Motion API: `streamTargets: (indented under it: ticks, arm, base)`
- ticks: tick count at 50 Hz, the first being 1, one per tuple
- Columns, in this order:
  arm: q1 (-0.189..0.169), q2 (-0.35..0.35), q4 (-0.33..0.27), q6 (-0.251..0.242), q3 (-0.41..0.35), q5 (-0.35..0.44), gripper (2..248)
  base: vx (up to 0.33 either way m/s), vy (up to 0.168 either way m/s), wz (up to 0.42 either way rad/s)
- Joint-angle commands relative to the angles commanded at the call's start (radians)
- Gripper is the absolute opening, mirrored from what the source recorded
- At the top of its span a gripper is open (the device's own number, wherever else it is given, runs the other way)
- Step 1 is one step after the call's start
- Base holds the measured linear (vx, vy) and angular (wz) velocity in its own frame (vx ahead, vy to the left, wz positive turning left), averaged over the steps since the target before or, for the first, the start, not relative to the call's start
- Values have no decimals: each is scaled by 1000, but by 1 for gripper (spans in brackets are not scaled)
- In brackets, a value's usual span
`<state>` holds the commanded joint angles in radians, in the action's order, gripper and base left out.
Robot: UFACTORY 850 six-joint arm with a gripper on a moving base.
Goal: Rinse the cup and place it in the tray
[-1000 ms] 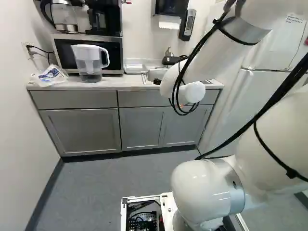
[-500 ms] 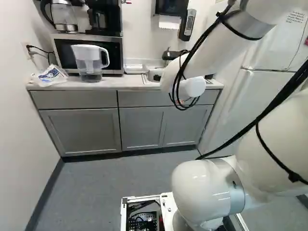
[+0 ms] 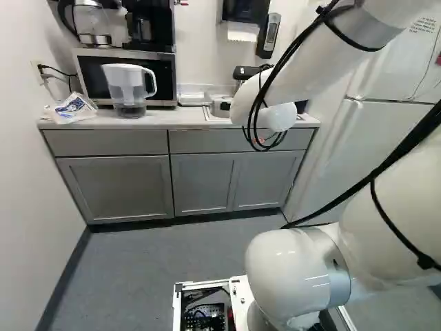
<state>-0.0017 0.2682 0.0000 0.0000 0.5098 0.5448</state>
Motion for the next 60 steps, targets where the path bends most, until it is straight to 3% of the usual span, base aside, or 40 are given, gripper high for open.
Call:
streamTargets:
  ticks: [60]
  arm:
    - [-35, 44, 0, 0, 92, -167, 247]
  base:
    - [0, 0, 0]
